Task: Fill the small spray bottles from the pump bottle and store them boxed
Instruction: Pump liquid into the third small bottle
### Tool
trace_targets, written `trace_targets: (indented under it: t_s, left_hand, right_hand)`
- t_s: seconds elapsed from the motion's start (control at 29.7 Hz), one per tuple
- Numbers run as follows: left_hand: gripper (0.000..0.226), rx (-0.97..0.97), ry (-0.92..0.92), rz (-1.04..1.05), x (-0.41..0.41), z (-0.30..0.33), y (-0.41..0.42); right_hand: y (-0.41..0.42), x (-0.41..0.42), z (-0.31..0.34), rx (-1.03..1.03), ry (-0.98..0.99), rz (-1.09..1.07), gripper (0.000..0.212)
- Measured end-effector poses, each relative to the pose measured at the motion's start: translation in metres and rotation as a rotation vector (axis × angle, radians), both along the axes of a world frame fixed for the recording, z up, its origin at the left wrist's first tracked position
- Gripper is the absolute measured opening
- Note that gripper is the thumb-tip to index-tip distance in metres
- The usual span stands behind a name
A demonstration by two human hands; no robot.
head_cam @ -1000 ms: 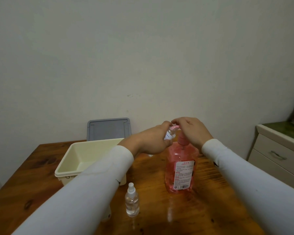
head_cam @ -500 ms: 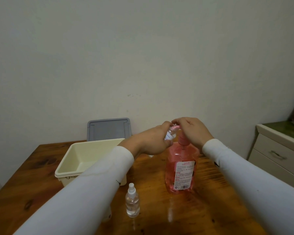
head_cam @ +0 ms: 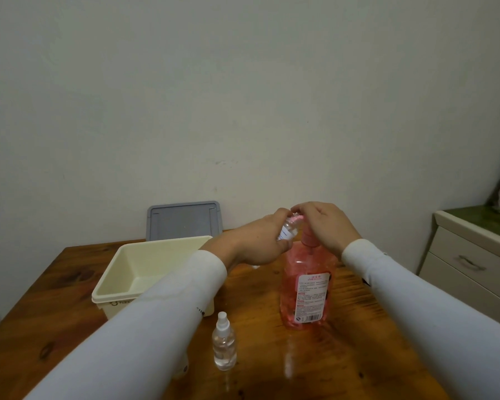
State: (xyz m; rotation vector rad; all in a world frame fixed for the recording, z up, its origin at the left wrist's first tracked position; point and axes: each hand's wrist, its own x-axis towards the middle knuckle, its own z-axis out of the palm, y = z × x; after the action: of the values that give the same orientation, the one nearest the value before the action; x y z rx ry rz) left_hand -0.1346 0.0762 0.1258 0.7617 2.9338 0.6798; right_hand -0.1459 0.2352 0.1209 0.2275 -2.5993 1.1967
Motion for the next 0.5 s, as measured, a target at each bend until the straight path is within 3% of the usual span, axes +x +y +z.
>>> trace_targets:
  t_s: [0.27,0.4,0.5]
  left_hand:
    - [0.054,0.02,0.001,0.004,-0.001,-0.002,-0.001]
    - [0.054,0.018,-0.013,0.009,-0.002,-0.005,0.0]
    - [0.054,0.022,-0.009,0.002,-0.001,0.0,0.001]
  right_hand:
    - [0.0,0.0,-0.001,-0.055,0.005,0.008,0.036]
    - [0.0,0.0,-0.002,0.037,-0.019,0.01,0.036]
    - [0.0,0.001,0.001,-0.035,-0.002,-0.001,0.036]
